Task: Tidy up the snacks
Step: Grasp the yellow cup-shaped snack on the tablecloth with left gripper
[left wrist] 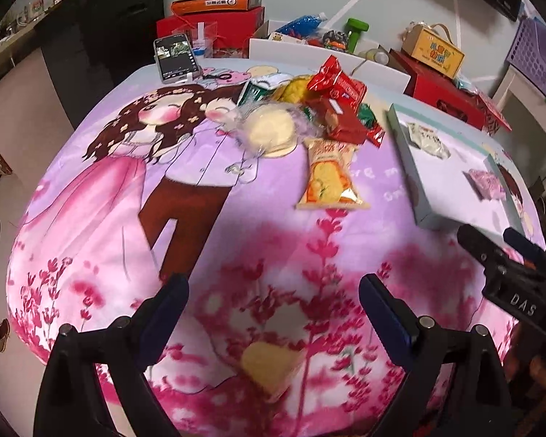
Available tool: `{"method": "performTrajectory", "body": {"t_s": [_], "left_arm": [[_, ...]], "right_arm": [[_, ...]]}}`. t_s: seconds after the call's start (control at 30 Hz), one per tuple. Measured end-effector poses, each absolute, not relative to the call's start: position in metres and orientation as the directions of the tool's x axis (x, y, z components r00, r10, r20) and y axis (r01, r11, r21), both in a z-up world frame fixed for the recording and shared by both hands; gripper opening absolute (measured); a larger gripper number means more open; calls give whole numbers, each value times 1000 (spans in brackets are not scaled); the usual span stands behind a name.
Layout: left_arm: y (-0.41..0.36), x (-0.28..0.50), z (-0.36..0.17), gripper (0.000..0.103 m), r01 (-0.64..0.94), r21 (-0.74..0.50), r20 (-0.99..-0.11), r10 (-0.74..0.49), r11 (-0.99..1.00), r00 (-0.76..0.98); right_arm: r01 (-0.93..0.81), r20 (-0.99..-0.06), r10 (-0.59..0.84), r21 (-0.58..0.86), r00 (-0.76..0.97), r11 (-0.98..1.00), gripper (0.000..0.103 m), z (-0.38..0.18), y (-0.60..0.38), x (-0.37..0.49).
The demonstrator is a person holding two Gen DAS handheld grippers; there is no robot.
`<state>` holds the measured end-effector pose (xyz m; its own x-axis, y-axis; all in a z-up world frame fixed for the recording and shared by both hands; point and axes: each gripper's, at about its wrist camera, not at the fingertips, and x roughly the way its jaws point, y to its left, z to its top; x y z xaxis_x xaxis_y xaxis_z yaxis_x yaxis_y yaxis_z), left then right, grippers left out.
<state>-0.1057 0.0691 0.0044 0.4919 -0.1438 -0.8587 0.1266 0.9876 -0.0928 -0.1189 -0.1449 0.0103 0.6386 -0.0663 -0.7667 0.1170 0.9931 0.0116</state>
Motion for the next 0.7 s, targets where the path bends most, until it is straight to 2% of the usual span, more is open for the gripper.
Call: {"method": "performTrajectory", "body": {"t_s": [0.47, 0.63, 0.7], "left_arm": [[79, -138, -25, 93, 214, -90, -901, -171, 973, 400], [78, -140, -36, 78, 223, -98, -916, -175, 970, 360], [76, -140, -40, 74, 231, -104, -921, -181, 968, 345]], "right_arm": [[109, -779, -93, -32, 619, 994, 103, 4, -132, -125], [110, -780, -97, -36, 618, 993, 103, 4, -131, -124], [109, -781, -97, -37, 616, 993, 103, 3, -131, -124]]}}
